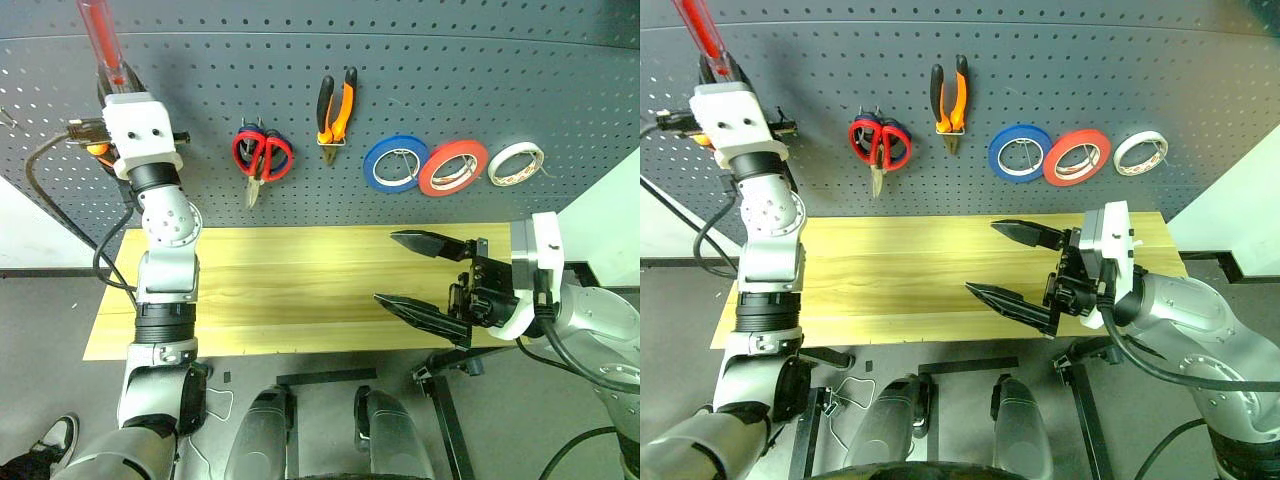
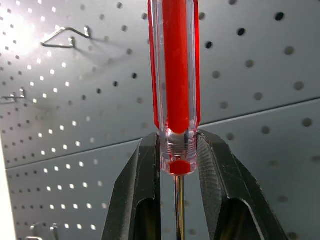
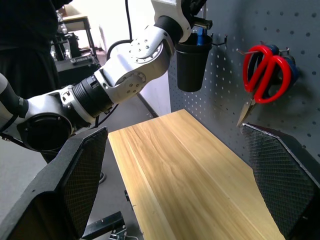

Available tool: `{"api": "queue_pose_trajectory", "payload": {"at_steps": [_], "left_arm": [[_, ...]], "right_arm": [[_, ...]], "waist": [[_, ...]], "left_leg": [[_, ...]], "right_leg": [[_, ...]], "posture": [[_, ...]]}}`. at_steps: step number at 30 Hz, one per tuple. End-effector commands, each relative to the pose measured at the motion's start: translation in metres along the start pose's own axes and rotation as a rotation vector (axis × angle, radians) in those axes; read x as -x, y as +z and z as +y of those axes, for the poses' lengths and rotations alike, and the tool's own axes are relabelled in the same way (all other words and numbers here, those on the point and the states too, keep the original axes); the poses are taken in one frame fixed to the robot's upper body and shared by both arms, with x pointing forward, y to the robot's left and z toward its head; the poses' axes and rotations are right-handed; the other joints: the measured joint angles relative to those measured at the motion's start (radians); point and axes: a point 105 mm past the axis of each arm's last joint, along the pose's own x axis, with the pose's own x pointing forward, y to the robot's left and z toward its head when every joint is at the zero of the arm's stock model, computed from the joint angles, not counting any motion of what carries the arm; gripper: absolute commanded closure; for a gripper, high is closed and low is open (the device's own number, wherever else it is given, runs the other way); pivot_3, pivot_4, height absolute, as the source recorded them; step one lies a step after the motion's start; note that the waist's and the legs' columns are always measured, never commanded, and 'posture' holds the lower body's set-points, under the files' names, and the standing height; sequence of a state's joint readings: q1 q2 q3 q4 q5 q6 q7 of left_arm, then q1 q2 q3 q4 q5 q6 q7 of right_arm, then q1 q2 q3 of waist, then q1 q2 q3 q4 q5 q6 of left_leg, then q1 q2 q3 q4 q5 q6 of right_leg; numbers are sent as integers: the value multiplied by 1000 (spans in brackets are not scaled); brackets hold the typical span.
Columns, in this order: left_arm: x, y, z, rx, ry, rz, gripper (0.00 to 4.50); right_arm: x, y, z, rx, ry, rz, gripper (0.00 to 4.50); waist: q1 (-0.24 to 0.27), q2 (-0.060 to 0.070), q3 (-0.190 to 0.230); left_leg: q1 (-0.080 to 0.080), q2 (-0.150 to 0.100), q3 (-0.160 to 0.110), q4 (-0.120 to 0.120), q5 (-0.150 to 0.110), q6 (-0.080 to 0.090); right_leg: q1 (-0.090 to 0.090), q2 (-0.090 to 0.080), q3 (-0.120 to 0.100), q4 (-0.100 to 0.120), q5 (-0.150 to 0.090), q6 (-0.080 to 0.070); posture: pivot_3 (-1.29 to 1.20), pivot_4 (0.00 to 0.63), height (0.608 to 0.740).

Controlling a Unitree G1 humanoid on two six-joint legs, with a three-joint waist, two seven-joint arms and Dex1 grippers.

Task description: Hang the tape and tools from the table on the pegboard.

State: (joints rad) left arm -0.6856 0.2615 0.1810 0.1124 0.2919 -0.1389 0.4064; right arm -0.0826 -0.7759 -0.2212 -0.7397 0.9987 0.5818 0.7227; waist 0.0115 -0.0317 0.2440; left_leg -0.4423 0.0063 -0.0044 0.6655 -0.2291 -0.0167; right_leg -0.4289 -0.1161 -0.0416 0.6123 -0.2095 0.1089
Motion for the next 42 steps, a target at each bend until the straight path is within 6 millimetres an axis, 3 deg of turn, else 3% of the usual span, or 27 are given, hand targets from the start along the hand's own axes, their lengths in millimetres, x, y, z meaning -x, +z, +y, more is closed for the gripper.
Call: {"api": "queue_pose_trajectory", "payload": {"at_steps": [1, 14, 21, 22, 29, 31, 34, 42], "left_arm": [[-6, 17, 1, 37, 17, -63, 3843], [16, -7, 4, -5, 15, 31, 3843], [15, -7, 4, -15, 32, 38, 3843], [15, -7, 5, -24, 38, 39, 3117], [12, -3, 8, -33, 69, 17, 741], [12, 11, 6, 8, 71, -37, 89], [14, 34, 6, 52, 68, -114, 89], [23, 133, -4, 248, -60, -409, 89]], "right_arm": [[3, 10, 4, 48, -2, -15, 0], [3, 10, 4, 48, -15, -5, 0], [4, 9, 4, 49, -19, 1, 0], [4, 9, 4, 49, -20, 2, 0], [3, 8, 3, 51, -24, 2, 0], [3, 8, 2, 52, -24, 1, 0], [1, 5, 0, 55, -26, -1, 0], [-10, 1, -14, 119, -48, -59, 0]], "waist": [[0, 0, 0], [0, 0, 0], [0, 0, 1], [-1, 0, 1], [0, 0, 1], [0, 0, 1], [1, 0, 1], [4, 1, -5]], "left_leg": [[0, 0, 0, 0, 0, 0], [0, 0, 0, 0, 0, 0], [0, 0, 0, 0, 0, 0], [0, 0, 0, 0, 0, 0], [0, 0, 0, 0, 0, 0], [0, 0, -1, 0, 0, 0], [-1, 0, -1, 0, 0, 0], [-1, -1, 1, 0, 0, 0]], "right_leg": [[0, 0, 0, 0, 0, 0], [0, 0, 0, 0, -2, -3], [0, -1, 0, 0, -2, -4], [0, -1, 0, 0, -2, -4], [0, -1, 0, 0, -2, -4], [0, -1, 0, 0, -2, -4], [0, -1, 0, -1, -2, -4], [0, 0, 0, -2, 0, 0]], "posture": [[-95, 254, 716], [-101, 263, 716], [-105, 263, 716], [-105, 263, 716], [-103, 261, 716], [-98, 253, 716], [-83, 238, 716], [2, 129, 716]]}}
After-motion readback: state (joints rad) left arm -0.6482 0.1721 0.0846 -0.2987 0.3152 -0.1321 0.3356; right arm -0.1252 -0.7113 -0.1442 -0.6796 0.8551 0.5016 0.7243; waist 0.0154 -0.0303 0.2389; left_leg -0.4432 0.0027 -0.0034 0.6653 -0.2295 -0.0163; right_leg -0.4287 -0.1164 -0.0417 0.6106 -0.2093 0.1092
